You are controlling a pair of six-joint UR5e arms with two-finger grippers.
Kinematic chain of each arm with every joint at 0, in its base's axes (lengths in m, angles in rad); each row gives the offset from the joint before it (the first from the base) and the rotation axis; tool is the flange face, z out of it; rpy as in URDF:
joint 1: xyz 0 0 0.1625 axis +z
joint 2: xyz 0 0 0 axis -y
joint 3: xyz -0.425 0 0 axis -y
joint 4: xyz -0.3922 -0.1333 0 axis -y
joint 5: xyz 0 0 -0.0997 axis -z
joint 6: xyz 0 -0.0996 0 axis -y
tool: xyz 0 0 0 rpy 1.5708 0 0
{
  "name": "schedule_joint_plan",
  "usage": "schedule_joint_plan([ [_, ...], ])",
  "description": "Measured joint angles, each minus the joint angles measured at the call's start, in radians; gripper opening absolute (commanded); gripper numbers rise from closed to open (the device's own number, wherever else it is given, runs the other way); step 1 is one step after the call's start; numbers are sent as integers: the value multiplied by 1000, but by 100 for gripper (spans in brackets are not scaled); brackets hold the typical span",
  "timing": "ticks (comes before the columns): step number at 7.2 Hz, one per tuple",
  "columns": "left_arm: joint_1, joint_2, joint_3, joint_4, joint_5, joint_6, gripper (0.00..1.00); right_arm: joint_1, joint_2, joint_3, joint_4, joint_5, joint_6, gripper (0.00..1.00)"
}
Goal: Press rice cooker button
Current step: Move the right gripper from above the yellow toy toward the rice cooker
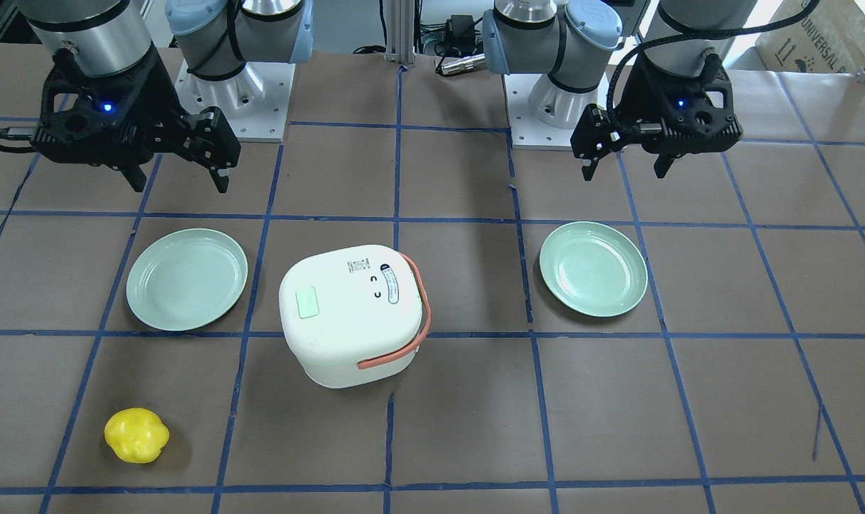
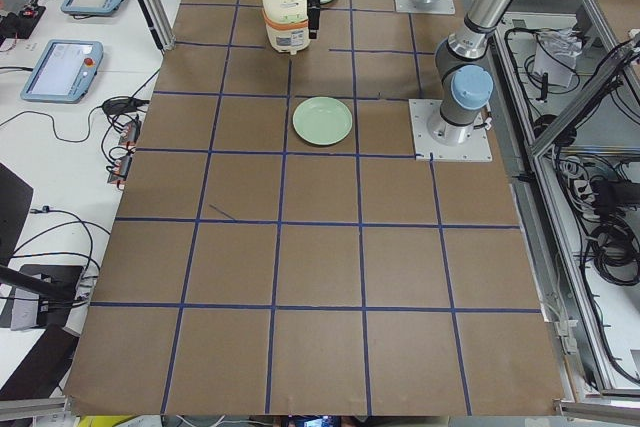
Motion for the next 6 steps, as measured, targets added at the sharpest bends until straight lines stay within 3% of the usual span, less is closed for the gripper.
schedule_joint_plan([
  [3,0,0,0,0,0,0,100,0,1,-5,0,0,0,100],
  [4,0,0,0,0,0,0,100,0,1,-6,0,0,0,93],
  [6,0,0,0,-1,0,0,100,0,2,-7,-6,15,2,56],
])
